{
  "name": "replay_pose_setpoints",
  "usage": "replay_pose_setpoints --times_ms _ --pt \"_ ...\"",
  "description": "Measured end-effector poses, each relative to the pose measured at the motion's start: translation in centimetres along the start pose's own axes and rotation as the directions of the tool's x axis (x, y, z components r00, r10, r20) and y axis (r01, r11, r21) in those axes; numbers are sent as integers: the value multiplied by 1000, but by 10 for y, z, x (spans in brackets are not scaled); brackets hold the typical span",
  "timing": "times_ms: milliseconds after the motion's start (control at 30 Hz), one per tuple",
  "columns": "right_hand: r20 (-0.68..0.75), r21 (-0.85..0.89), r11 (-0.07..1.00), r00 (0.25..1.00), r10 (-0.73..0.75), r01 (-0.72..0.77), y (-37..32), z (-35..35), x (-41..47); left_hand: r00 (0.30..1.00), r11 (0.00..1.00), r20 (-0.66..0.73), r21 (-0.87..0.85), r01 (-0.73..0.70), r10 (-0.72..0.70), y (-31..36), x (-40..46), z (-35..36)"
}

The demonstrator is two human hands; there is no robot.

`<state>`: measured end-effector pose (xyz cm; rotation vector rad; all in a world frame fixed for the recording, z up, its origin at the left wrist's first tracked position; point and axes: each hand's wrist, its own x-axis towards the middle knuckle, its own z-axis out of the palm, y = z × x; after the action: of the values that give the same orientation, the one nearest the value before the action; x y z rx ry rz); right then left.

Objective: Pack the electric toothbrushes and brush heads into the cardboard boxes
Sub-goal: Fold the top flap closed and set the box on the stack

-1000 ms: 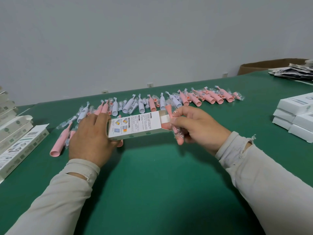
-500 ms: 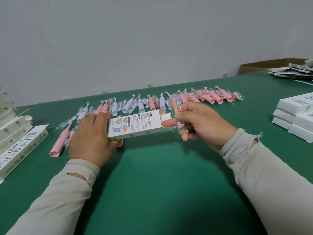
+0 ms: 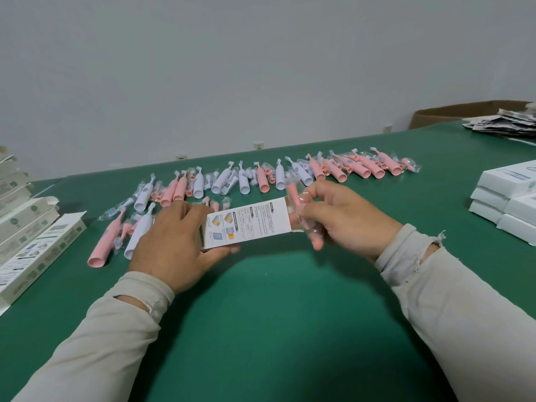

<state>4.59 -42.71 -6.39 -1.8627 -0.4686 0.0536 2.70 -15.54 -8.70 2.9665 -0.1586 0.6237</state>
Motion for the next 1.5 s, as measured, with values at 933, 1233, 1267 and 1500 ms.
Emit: replay_pose_setpoints --times_ms 933,1233,1267,1500 --pt "-151 -828 561 960 -236 8 -4 -3 0 994 999 -105 -46 -18 13 -8 2 8" --pt "-254 -42 996 963 -85 77 15 21 9 994 998 -111 -64 5 -12 -8 1 9" --pt "-243 39 997 969 -54 65 16 23 10 993 998 -117 -57 0 -7 -7 1 8" --pt "-193 301 950 981 -22 80 17 27 18 995 995 -82 -90 50 -58 -10 3 6"
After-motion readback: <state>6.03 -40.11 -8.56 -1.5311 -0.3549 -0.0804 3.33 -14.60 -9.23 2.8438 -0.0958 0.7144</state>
